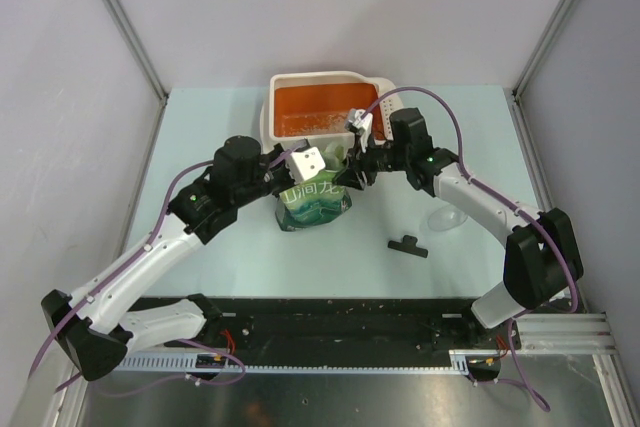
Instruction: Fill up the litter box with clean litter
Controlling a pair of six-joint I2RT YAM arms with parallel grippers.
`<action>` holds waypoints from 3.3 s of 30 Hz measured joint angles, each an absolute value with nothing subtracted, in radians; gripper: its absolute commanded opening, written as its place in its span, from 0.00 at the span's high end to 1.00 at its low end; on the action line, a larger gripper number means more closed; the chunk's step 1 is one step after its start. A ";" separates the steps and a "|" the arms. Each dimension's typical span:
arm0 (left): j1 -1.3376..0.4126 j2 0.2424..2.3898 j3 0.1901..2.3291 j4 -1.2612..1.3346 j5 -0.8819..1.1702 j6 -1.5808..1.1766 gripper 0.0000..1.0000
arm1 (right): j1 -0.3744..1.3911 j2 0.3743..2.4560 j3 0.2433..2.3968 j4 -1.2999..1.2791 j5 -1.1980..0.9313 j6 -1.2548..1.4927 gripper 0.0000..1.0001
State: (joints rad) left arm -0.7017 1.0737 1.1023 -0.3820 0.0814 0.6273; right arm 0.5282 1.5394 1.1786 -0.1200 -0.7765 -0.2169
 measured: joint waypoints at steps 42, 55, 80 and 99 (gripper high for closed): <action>-0.316 1.525 1.423 -0.317 0.342 0.464 1.00 | 0.509 1.562 1.193 -0.028 -0.810 -0.105 0.69; -0.334 1.737 1.493 -0.338 0.642 0.354 1.00 | 0.488 1.592 1.218 -0.019 -0.815 -0.070 0.75; -0.394 1.825 1.522 -0.297 0.884 0.227 1.00 | 0.477 1.644 1.264 -0.018 -0.828 -0.077 0.78; -0.400 1.859 1.523 -0.285 0.968 0.184 1.00 | 0.459 1.666 1.293 -0.073 -0.790 -0.198 0.67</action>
State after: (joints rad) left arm -0.4000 1.8591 1.5227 -0.2852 0.9680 0.1841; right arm 0.4595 1.6661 1.2930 -0.0734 -0.7898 -0.1978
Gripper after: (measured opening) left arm 0.003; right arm 0.319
